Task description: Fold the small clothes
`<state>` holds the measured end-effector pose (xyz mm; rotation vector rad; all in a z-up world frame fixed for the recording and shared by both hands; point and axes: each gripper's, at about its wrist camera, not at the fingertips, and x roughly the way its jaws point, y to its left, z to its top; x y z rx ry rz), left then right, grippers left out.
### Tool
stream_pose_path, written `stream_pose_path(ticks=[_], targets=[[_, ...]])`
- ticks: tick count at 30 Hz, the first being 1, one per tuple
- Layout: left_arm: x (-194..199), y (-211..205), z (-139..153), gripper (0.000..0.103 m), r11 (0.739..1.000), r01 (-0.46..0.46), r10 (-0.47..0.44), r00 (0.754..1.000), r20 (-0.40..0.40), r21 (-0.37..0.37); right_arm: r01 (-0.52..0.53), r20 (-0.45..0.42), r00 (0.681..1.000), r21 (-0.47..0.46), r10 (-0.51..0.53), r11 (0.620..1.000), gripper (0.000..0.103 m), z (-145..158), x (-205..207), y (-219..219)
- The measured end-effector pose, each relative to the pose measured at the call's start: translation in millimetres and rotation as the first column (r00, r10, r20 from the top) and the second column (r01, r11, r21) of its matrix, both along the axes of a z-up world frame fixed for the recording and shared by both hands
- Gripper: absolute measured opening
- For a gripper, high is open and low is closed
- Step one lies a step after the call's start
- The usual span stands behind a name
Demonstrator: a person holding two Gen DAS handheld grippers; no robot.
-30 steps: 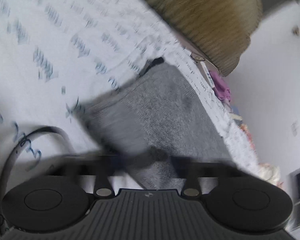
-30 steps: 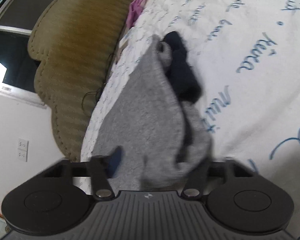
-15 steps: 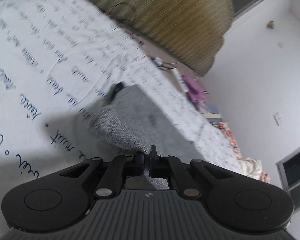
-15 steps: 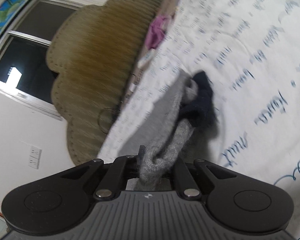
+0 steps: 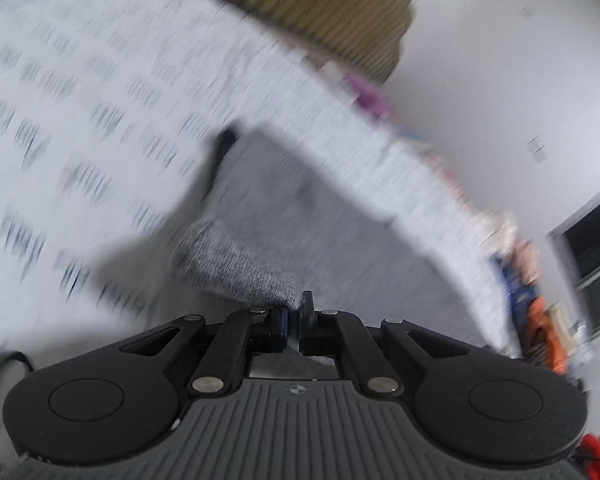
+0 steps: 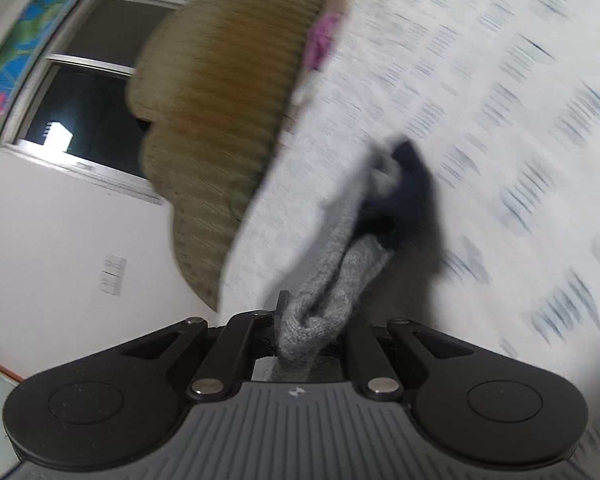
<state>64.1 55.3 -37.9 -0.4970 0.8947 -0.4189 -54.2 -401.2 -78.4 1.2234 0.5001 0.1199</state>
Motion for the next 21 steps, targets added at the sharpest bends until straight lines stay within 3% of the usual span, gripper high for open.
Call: stream_pose_path(ticks=[2, 5, 6, 7, 8, 10, 12, 15, 19, 21], targets=[[0, -6, -21, 0.007, 0.996, 0.007, -0.007, 1.000, -0.006, 0.093, 0.015, -0.053, 0.998, -0.019, -0.016, 1.000, 0.008, -22, -3, 4], [-7, -9, -16, 0.031, 0.977, 0.051, -0.064, 0.997, 0.053, 0.206, 0.014, -0.160, 0.986, -0.178, -0.043, 0.984, 0.011, -31, 2, 11], [-13, -8, -6, 0.047, 0.965, 0.072, -0.098, 0.991, 0.093, 0.252, -0.004, -0.168, 0.985, -0.186, -0.028, 0.983, 0.012, -30, 1, 10], [-19, -6, 4, 0.056, 0.949, 0.102, -0.148, 0.980, 0.135, 0.299, -0.022, -0.171, 0.985, -0.207, -0.014, 0.978, 0.015, -24, -2, 9], [-24, -3, 13, 0.070, 0.933, 0.140, -0.203, 0.965, 0.165, 0.332, -0.027, -0.165, 0.986, -0.254, -0.016, 0.967, 0.022, -14, -6, 5], [-28, 3, 35, 0.072, 0.912, 0.173, -0.273, 0.933, 0.234, 0.372, 0.019, -0.134, 0.988, -0.375, -0.074, 0.927, 0.042, 10, -15, -6], [-19, 0, 57, 0.077, 0.904, 0.132, -0.279, 0.902, 0.328, 0.407, 0.060, -0.073, 0.992, -0.455, -0.105, 0.888, 0.073, 32, -11, -21], [30, -19, 71, 0.079, 0.907, 0.015, -0.216, 0.874, 0.436, 0.420, 0.025, -0.026, 0.999, -0.520, -0.045, 0.854, 0.075, 58, 39, -40], [131, -61, 51, 0.080, 0.902, 0.019, -0.184, 0.921, 0.344, 0.432, -0.110, -0.123, 0.991, -0.578, 0.047, 0.809, 0.074, 53, 140, -56], [175, -79, 28, 0.079, 0.888, 0.050, -0.185, 0.949, 0.255, 0.458, -0.173, -0.175, 0.981, -0.575, 0.086, 0.799, 0.074, 43, 183, -58]])
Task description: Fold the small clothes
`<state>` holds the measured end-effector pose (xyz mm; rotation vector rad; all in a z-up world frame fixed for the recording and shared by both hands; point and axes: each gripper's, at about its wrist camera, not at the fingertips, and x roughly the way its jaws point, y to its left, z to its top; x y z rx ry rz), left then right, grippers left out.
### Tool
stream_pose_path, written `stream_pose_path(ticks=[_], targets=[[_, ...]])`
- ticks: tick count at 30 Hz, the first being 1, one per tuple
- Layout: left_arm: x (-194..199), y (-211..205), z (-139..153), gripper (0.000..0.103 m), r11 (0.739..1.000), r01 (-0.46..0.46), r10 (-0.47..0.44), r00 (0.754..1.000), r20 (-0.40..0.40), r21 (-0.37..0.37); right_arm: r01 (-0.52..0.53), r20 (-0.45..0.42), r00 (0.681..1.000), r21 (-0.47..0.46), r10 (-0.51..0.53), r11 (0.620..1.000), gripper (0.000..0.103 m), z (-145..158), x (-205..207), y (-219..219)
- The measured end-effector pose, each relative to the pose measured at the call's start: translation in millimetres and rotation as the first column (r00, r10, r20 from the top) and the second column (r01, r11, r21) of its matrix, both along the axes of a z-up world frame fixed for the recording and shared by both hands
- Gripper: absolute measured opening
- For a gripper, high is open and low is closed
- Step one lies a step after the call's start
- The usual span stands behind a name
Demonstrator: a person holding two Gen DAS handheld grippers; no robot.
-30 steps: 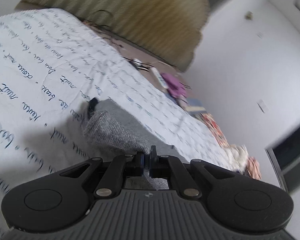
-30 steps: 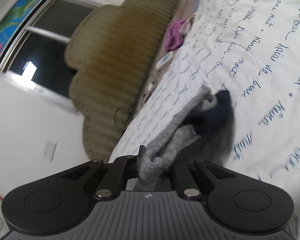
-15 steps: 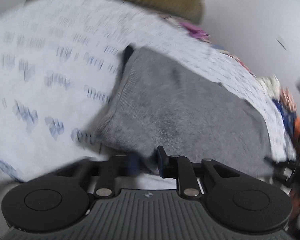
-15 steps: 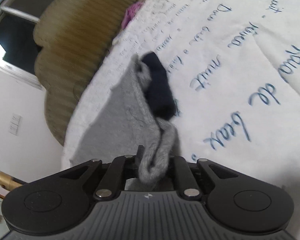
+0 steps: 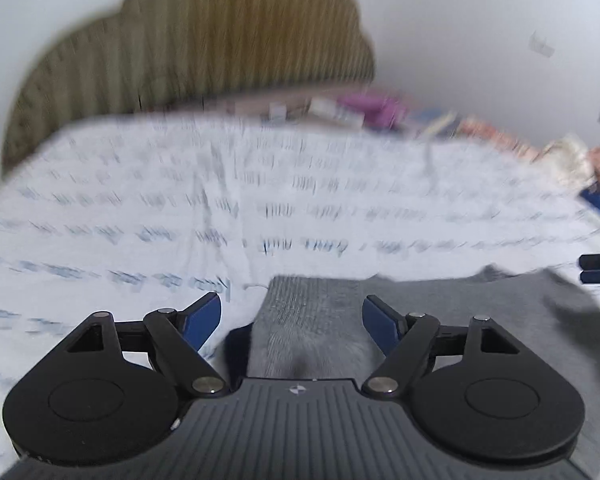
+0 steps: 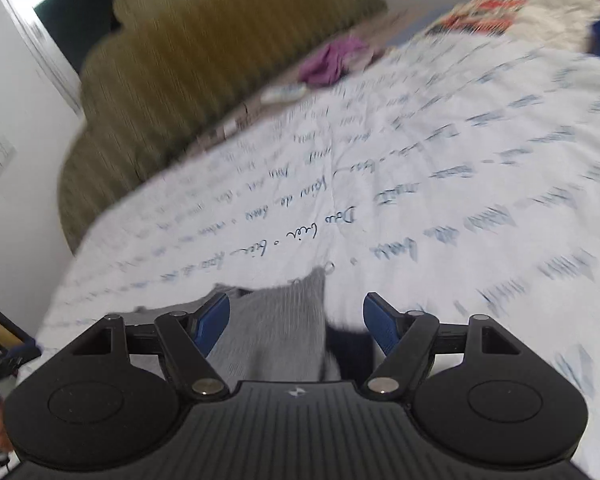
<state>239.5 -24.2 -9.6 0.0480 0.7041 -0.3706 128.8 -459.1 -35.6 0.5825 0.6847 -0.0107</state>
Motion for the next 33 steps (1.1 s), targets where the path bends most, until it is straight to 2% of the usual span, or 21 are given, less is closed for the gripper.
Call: stream_pose_path(ticks=[2, 5, 6, 7, 8, 11, 12, 13, 15, 17, 20, 21, 22, 24, 25, 26, 27, 28, 30, 32, 33], targets=[[31, -11, -23, 0.079, 1.000, -0.015, 0.017, 0.997, -0.078, 0.024, -0.044, -0.048, 0.998, 0.027, 0.045, 0.999, 0.074, -14, 24, 3], [53, -18, -46, 0.068, 0.998, -0.010, 0.017, 0.990, -0.143, 0.054, -0.078, -0.122, 0.989, 0.025, 0.081, 0.997, 0.073, -35, 44, 10], [55, -19, -50, 0.052, 0.998, -0.007, 0.015, 0.990, -0.138, 0.056, -0.092, -0.121, 0.988, 0.008, 0.092, 0.996, 0.060, -37, 44, 12], [54, -18, -50, 0.036, 0.999, 0.001, 0.005, 0.993, -0.120, 0.050, -0.098, -0.117, 0.988, -0.007, 0.096, 0.995, 0.042, -38, 42, 13], [54, -18, -49, 0.014, 0.999, 0.029, -0.024, 0.993, -0.115, 0.038, -0.096, -0.119, 0.988, -0.006, 0.095, 0.995, 0.009, -40, 40, 12], [48, -24, -31, 0.012, 0.998, -0.018, 0.020, 1.000, -0.018, 0.068, -0.075, -0.071, 0.995, 0.015, 0.076, 0.997, 0.006, -35, 31, 4], [45, -19, -25, 0.012, 0.998, -0.034, 0.034, 0.999, 0.004, 0.047, -0.067, -0.037, 0.997, 0.018, 0.067, 0.998, 0.006, -29, 29, 2], [44, -14, -21, 0.012, 0.998, -0.051, 0.050, 0.999, 0.007, 0.028, -0.054, 0.005, 0.999, 0.037, 0.054, 0.998, 0.006, -23, 25, -1], [47, -11, -25, 0.012, 0.997, -0.061, 0.062, 0.998, -0.014, 0.048, -0.021, 0.066, 0.998, 0.058, 0.017, 0.998, 0.006, -14, 21, -7], [50, -14, -41, 0.013, 0.993, -0.072, 0.078, 0.995, -0.060, 0.094, -0.007, 0.027, 1.000, 0.069, 0.006, 0.998, 0.006, -23, 28, -11], [44, -18, -49, 0.017, 0.990, -0.080, 0.084, 0.996, -0.030, 0.116, 0.007, -0.043, 0.999, 0.038, -0.005, 0.999, 0.006, -47, 32, -12], [40, -20, -46, 0.030, 0.990, -0.073, 0.076, 0.997, -0.023, 0.123, 0.014, -0.051, 0.999, 0.056, -0.011, 0.998, 0.006, -52, 30, -13], [35, -20, -42, 0.031, 0.989, -0.068, 0.070, 0.997, -0.010, 0.132, 0.028, -0.050, 0.998, 0.076, -0.024, 0.997, 0.006, -52, 28, -14], [21, -18, -28, 0.047, 0.983, -0.075, 0.070, 0.997, 0.035, 0.170, 0.062, -0.041, 0.997, 0.104, -0.058, 0.993, 0.010, -44, 19, -16], [9, -15, -17, 0.050, 0.978, -0.096, 0.081, 0.993, 0.085, 0.183, 0.081, -0.029, 0.996, 0.092, -0.079, 0.992, 0.010, -36, 12, -16], [-3, -13, -7, 0.062, 0.976, -0.122, 0.097, 0.986, 0.136, 0.183, 0.098, -0.009, 0.995, 0.063, -0.097, 0.993, 0.012, -25, 4, -14], [-14, -11, 3, 0.077, 0.976, -0.143, 0.113, 0.978, 0.177, 0.166, 0.105, 0.020, 0.994, 0.030, -0.105, 0.994, 0.016, -13, -4, -10], [-26, -10, 11, 0.082, 0.979, -0.153, 0.122, 0.970, 0.212, 0.137, 0.105, 0.053, 0.993, -0.005, -0.104, 0.994, 0.021, -1, -13, -2], [-45, -21, 15, 0.084, 0.985, -0.128, 0.096, 0.961, 0.258, 0.113, 0.076, 0.114, 0.991, -0.078, -0.067, 0.994, 0.052, 16, -26, 23], [-55, -45, 7, 0.083, 0.985, -0.085, 0.044, 0.965, 0.258, 0.150, 0.025, 0.126, 0.992, -0.179, -0.002, 0.984, 0.067, 22, -26, 59], [-57, -55, -2, 0.082, 0.984, -0.066, 0.025, 0.971, 0.237, 0.165, -0.002, 0.114, 0.993, -0.226, 0.028, 0.974, 0.065, 19, -23, 77]])
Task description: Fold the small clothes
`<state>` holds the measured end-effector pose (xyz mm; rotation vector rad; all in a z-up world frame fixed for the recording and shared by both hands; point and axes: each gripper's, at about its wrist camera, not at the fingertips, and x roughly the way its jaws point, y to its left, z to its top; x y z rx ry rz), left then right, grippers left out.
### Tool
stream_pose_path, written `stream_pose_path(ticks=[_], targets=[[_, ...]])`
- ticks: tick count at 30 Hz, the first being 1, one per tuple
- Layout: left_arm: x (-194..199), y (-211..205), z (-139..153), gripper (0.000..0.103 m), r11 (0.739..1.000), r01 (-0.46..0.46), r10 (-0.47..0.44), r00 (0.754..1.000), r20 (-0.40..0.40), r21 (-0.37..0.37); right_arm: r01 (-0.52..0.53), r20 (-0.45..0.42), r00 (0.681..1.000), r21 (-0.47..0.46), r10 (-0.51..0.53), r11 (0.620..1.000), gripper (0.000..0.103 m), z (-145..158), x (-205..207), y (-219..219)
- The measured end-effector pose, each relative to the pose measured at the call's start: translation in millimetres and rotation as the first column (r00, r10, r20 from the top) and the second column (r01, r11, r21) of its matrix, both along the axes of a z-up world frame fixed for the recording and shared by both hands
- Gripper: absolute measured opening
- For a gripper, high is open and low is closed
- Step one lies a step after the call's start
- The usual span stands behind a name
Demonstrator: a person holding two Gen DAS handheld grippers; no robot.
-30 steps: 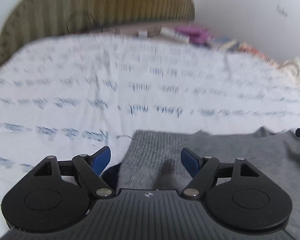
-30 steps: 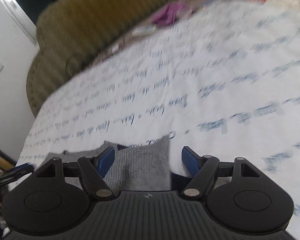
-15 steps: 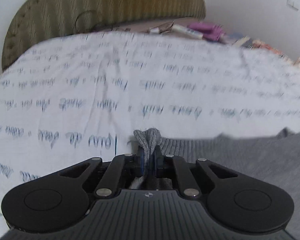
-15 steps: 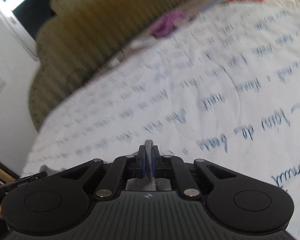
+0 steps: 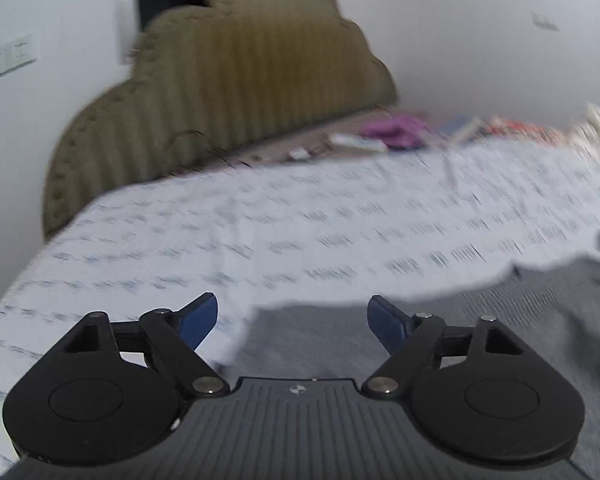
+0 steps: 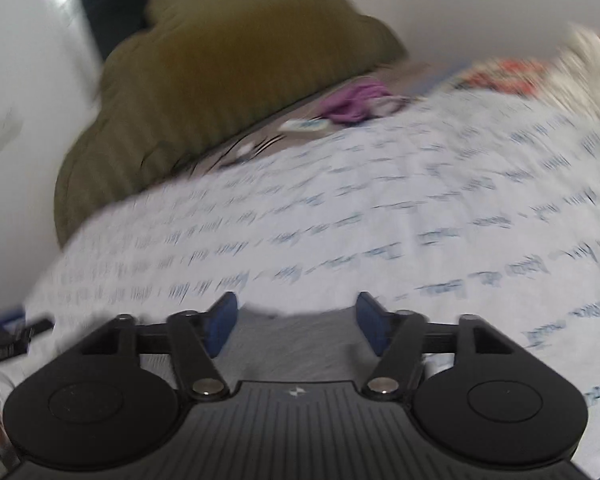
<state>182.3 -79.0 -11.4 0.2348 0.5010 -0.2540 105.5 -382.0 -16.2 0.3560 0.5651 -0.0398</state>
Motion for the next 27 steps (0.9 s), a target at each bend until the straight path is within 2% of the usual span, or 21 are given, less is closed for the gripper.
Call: stream_pose_path(ticks=[2, 4, 5, 7, 8, 10, 14, 26, 27], targets=[[2, -13, -20, 0.082, 1.000, 0.002, -0.001, 0.998, -0.059, 0.015, -0.035, -0.042, 0.999, -0.055, 0.033, 0.998, 0.065, -12, 12, 26], [8, -13, -44, 0.082, 0.998, -0.042, 0.046, 0.992, -0.119, 0.036, -0.048, -0.089, 0.995, -0.105, 0.038, 0.993, 0.065, -30, 20, 39], [11, -8, -56, 0.082, 0.997, -0.068, 0.072, 0.987, -0.142, 0.029, -0.032, -0.114, 0.993, -0.139, 0.016, 0.990, 0.065, -40, 22, 40], [14, 6, -61, 0.085, 0.995, -0.088, 0.080, 0.985, -0.151, -0.046, -0.025, -0.123, 0.992, -0.201, 0.000, 0.979, 0.067, -63, 21, 35], [14, 9, -61, 0.085, 0.994, -0.093, 0.083, 0.984, -0.157, -0.058, -0.025, -0.077, 0.997, -0.196, 0.011, 0.980, 0.069, -70, 13, 29], [15, 8, -63, 0.086, 0.995, -0.087, 0.079, 0.985, -0.156, -0.049, -0.004, -0.053, 0.999, -0.151, -0.004, 0.989, 0.069, -70, 8, 23], [15, 8, -63, 0.087, 0.994, -0.091, 0.080, 0.984, -0.159, -0.059, -0.008, -0.063, 0.998, -0.203, -0.005, 0.979, 0.071, -70, 10, 32], [9, 13, -59, 0.089, 0.992, -0.088, 0.073, 0.986, -0.151, -0.094, 0.015, -0.039, 0.999, -0.170, -0.022, 0.985, 0.071, -69, 9, 30], [6, 16, -57, 0.086, 0.990, -0.084, 0.067, 0.987, -0.144, -0.112, 0.017, -0.037, 0.999, -0.163, -0.023, 0.986, 0.071, -69, 9, 29]])
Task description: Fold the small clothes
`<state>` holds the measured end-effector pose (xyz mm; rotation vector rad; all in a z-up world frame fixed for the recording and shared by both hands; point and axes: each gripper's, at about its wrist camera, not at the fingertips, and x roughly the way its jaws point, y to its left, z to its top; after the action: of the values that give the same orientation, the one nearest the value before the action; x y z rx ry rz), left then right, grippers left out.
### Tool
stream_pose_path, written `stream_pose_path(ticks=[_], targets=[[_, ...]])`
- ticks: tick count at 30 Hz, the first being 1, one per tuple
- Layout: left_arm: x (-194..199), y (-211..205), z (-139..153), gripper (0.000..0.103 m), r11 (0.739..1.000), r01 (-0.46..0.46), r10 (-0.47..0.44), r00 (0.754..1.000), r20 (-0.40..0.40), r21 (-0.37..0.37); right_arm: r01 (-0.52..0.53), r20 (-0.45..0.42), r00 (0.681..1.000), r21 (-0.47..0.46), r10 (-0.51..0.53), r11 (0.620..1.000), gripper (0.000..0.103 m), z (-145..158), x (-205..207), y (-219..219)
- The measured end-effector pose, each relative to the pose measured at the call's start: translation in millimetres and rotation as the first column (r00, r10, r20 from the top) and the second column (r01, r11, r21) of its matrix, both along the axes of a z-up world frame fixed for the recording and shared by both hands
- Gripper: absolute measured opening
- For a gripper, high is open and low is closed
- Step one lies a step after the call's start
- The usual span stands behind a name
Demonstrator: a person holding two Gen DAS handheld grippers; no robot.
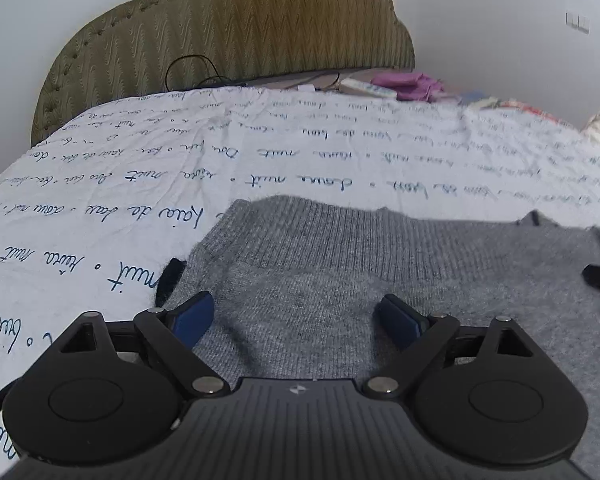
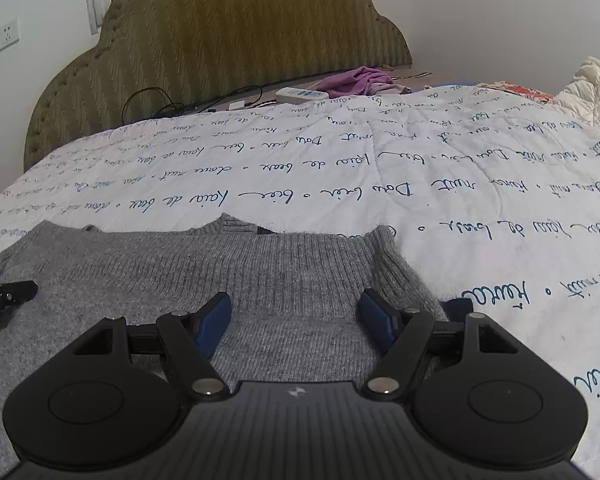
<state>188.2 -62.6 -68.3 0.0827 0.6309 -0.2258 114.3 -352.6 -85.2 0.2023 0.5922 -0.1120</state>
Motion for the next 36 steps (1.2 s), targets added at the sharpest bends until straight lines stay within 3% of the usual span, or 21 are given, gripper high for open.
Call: stream_pose_path(ticks=[2, 5, 7, 9, 13, 17, 19, 21, 23, 25, 26, 27, 30, 33, 36], targets=[[-14, 14, 11, 0.084, 0.999, 0.004, -0.003, 0.999, 0.033, -0.039, 0.002, 0.004, 1.000, 0.006, -0.002, 1.000, 0.071, 0, -1, -1], [-55, 52, 33, 0.092, 0.995, -0.012, 0.023, 0.994, 0.104, -0.102, 0.004, 0.007, 1.000, 0.005, -0.004, 1.000, 0.071, 0, -2, 0], [-81, 82, 42, 0.093, 0.986, -0.053, 0.070, 0.992, 0.103, -0.159, 0.004, 0.009, 1.000, 0.011, -0.004, 1.000, 0.071, 0, -2, 0], [-107, 111, 45, 0.092, 0.967, -0.103, 0.117, 0.992, 0.051, -0.232, 0.005, 0.014, 1.000, 0.019, -0.005, 1.000, 0.071, 0, -3, -1], [-145, 144, 33, 0.092, 0.909, -0.173, 0.142, 0.984, -0.108, -0.379, 0.007, 0.021, 1.000, 0.033, -0.007, 0.999, 0.071, 1, -5, -2], [-150, 150, 14, 0.089, 0.834, -0.207, 0.086, 0.965, -0.250, -0.511, 0.007, 0.026, 1.000, 0.039, -0.008, 0.999, 0.071, 1, -6, -3], [-147, 151, 11, 0.081, 0.801, -0.218, 0.077, 0.961, -0.264, -0.558, 0.008, 0.031, 0.999, 0.044, -0.010, 0.999, 0.071, 1, -7, -4], [-137, 153, 8, 0.063, 0.756, -0.255, 0.069, 0.947, -0.313, -0.603, 0.010, 0.036, 0.999, 0.048, -0.012, 0.999, 0.071, 2, -8, -4], [-127, 153, 5, 0.054, 0.735, -0.284, 0.069, 0.935, -0.349, -0.616, 0.011, 0.038, 0.999, 0.052, -0.013, 0.999, 0.071, 2, -8, -4], [-121, 149, 6, 0.043, 0.751, -0.285, 0.079, 0.934, -0.348, -0.595, 0.012, 0.039, 0.999, 0.054, -0.014, 0.998, 0.071, 2, -8, -4], [-119, 145, 7, 0.023, 0.771, -0.286, 0.091, 0.934, -0.345, -0.570, 0.012, 0.040, 0.999, 0.057, -0.014, 0.998, 0.071, 2, -9, -5], [-116, 142, 6, 0.013, 0.790, -0.294, 0.102, 0.929, -0.356, -0.539, 0.012, 0.040, 0.999, 0.060, -0.014, 0.998, 0.071, 2, -8, -5], [-114, 139, 6, 0.005, 0.804, -0.308, 0.126, 0.924, -0.360, -0.509, 0.011, 0.040, 0.999, 0.066, -0.014, 0.998, 0.071, 2, -9, -6], [-116, 130, 18, 0.004, 0.850, -0.283, 0.141, 0.935, -0.326, -0.444, 0.011, 0.041, 0.999, 0.071, -0.014, 0.997, 0.071, 1, -9, -6], [-124, 102, 43, 0.004, 0.927, -0.190, 0.117, 0.966, -0.232, -0.325, 0.011, 0.037, 0.999, 0.070, -0.014, 0.997, 0.071, 1, -9, -5]])
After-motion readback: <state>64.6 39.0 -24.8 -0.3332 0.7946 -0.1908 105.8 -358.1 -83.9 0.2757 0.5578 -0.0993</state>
